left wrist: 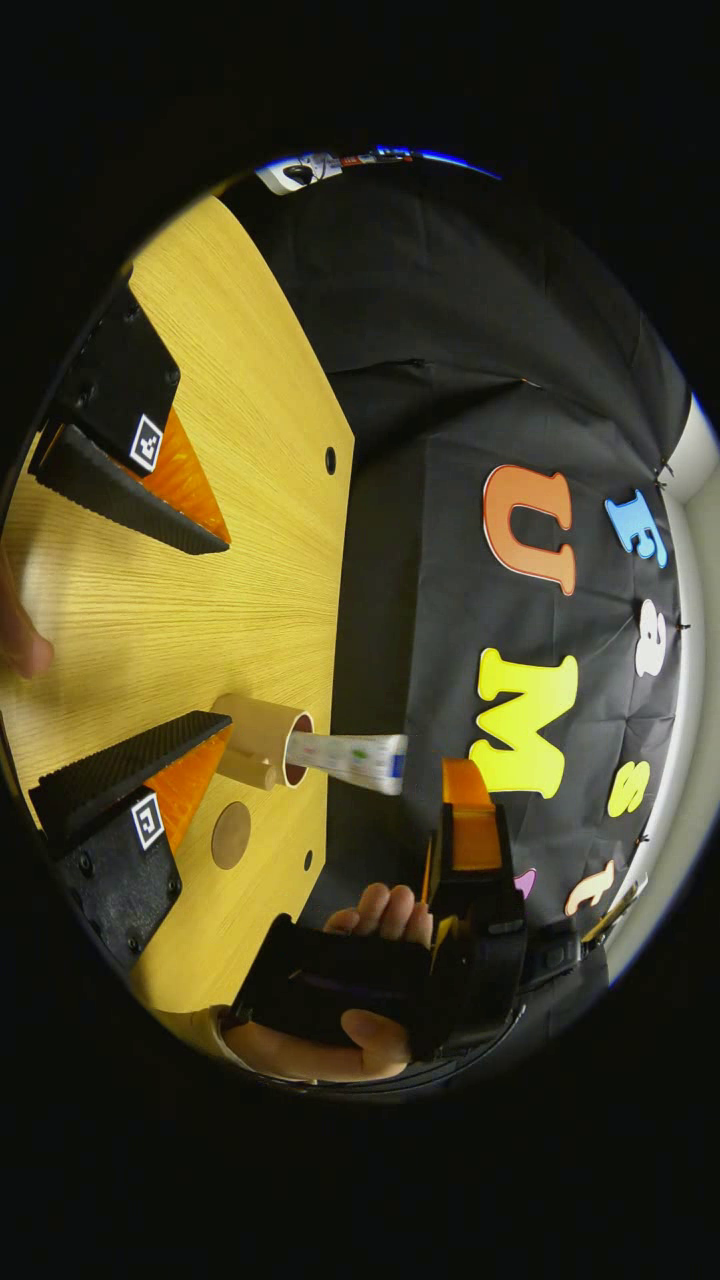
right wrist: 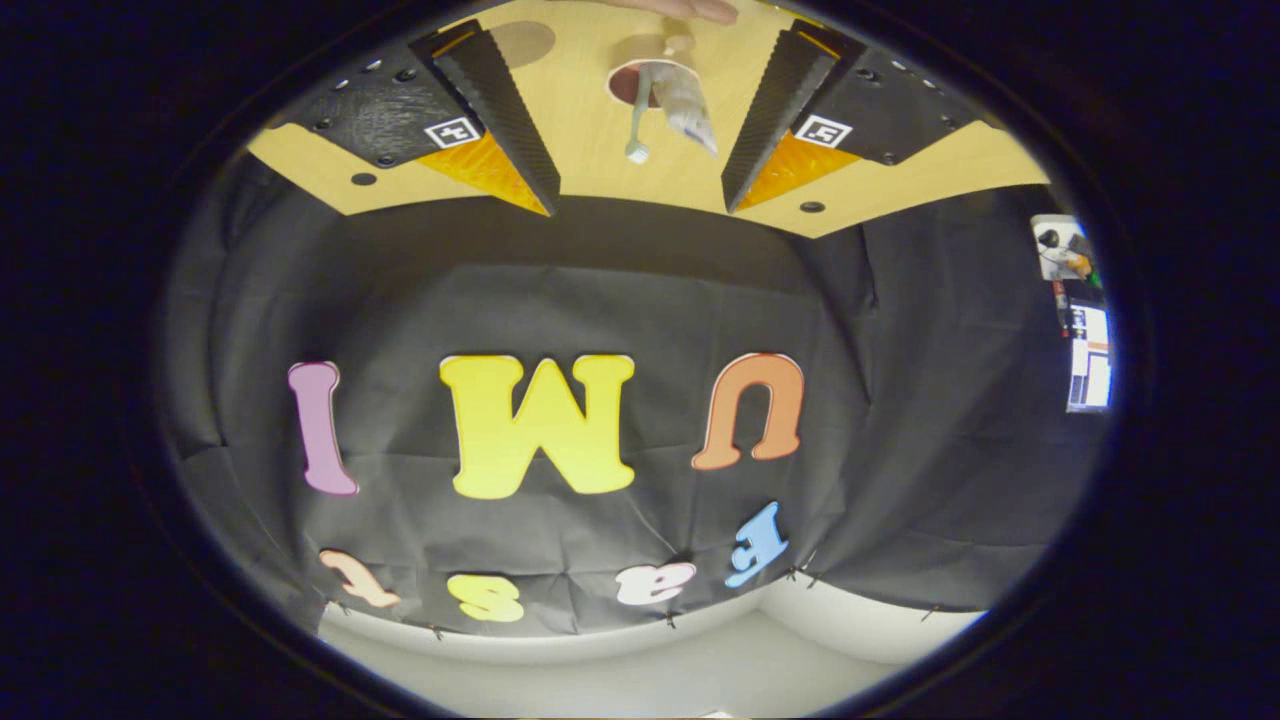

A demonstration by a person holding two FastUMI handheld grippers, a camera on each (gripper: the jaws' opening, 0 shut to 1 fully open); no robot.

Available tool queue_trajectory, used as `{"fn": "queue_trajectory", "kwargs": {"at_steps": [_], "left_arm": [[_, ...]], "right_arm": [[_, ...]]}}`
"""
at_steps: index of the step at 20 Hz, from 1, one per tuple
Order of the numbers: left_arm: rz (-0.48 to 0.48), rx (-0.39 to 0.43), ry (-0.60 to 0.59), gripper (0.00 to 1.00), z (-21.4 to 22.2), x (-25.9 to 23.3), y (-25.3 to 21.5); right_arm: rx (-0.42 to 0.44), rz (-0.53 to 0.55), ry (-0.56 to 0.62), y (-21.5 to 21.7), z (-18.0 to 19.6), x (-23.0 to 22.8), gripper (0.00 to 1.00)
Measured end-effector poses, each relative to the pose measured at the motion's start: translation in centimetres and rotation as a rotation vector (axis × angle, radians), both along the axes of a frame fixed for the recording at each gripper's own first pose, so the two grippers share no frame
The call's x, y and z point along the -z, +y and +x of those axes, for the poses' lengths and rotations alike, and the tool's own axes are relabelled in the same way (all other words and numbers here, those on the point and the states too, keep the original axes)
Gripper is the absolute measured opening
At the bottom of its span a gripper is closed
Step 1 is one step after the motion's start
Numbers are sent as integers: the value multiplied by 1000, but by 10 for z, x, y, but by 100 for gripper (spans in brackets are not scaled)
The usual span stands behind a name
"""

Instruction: Put the toothbrush and toothpaste on the desktop into the cup, then pick up the cup and place it on the coaster on the desktop.

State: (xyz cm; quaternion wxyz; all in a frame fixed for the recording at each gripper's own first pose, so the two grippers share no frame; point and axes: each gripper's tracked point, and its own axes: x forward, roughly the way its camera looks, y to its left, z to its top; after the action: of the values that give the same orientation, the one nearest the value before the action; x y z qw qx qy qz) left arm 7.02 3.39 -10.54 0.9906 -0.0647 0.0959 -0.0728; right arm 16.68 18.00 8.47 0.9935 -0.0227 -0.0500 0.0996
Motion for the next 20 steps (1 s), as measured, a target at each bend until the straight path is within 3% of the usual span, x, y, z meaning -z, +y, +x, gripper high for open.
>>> {"fn": "queue_trajectory", "kwargs": {"at_steps": [11, 20], "left_arm": [[28, 7, -33, 100, 9, -27, -24], [72, 66, 37, 100, 42, -41, -62]], "right_arm": [[9, 43, -15, -45, -40, -18, 97], [39, 71, 8, -108, -76, 0, 97]]}}
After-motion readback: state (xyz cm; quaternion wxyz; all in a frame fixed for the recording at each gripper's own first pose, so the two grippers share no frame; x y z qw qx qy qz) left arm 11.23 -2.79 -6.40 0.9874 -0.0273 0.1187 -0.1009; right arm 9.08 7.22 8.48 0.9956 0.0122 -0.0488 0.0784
